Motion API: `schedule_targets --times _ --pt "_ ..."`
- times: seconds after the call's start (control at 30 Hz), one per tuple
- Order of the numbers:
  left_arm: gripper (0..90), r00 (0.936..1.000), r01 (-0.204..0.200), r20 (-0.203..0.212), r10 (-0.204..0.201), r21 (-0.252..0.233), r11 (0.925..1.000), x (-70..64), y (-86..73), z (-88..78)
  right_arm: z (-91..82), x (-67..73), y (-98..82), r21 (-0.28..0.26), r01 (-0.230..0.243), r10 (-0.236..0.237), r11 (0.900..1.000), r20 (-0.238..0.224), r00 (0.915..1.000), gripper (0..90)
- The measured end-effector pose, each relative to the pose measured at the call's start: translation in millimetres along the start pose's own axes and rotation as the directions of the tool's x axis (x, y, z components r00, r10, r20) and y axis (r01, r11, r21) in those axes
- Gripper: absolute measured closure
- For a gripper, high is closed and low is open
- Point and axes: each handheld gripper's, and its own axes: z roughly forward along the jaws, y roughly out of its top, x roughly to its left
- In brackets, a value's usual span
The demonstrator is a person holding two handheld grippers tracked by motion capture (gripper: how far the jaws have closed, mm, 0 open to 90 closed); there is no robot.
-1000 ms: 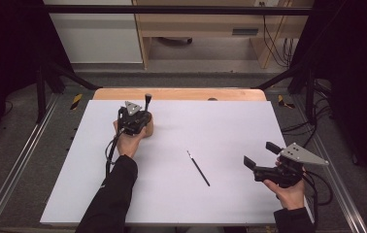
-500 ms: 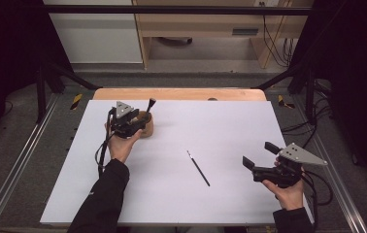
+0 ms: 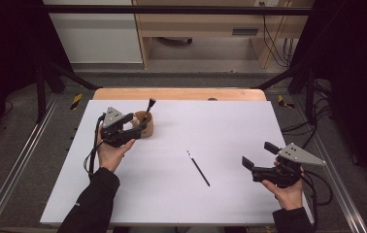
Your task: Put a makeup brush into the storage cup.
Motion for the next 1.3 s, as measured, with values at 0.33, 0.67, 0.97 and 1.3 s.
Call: schedule_targets --times 0.33,0.67,0.97,1.3 --pt "25.1 0.9993 -0.03 0.023 0.03 -0.002 0.9995 -5.4 -5.7 -25.3 -0.2 0.1 0.0 0.001 -0.001 0.001 1.0 0.002 1.0 4.1" --pt "17.1 0.9993 -0.019 0.032 0.019 0.01 0.9998 -3.3 -21.3 -46.1 0.5 1.1 -0.4 0.004 0.0 0.0 1.0 0.002 1.0 4.0" --pt "14.2 0.9997 0.014 0.018 -0.014 0.009 0.9999 5.3 -35.0 -67.6 0.2 0.6 0.0 0.003 0.0 0.0 1.0 0.003 1.0 4.0" --pt "12.6 0.9997 0.023 0.001 -0.023 0.021 0.9995 9.8 -50.8 -90.0 2.1 1.4 -0.8 0.012 0.0 0.0 1.0 0.005 1.0 3.8"
